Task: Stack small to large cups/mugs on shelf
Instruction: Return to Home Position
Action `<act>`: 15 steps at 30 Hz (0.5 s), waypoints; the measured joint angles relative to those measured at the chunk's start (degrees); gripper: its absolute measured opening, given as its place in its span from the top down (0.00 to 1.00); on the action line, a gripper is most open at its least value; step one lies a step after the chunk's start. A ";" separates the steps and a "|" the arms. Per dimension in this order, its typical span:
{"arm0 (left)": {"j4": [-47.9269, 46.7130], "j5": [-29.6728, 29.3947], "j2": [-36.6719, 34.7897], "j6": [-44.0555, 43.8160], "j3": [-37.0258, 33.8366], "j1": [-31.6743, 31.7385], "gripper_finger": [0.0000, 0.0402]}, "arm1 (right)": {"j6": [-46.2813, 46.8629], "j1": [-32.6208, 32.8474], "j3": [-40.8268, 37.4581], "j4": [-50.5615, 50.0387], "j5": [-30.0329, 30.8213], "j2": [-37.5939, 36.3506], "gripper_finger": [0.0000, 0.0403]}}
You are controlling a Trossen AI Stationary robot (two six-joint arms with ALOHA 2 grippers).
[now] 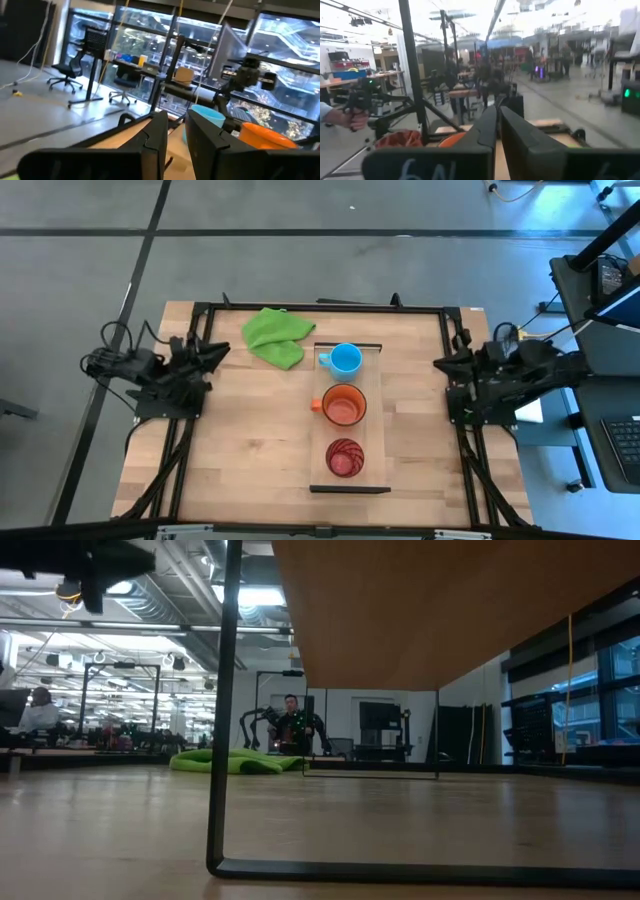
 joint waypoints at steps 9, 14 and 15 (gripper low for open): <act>0.31 0.85 0.06 -3.47 -2.94 3.10 0.84 | -3.28 0.00 -14.96 17.49 1.03 -4.48 0.94; -1.14 0.84 0.06 -4.81 -2.94 4.13 0.84 | -3.88 0.00 -19.48 20.61 1.47 -8.83 0.94; -1.87 0.87 0.06 -5.45 -2.94 4.22 0.84 | -3.79 0.00 -20.49 21.14 1.77 -9.71 0.94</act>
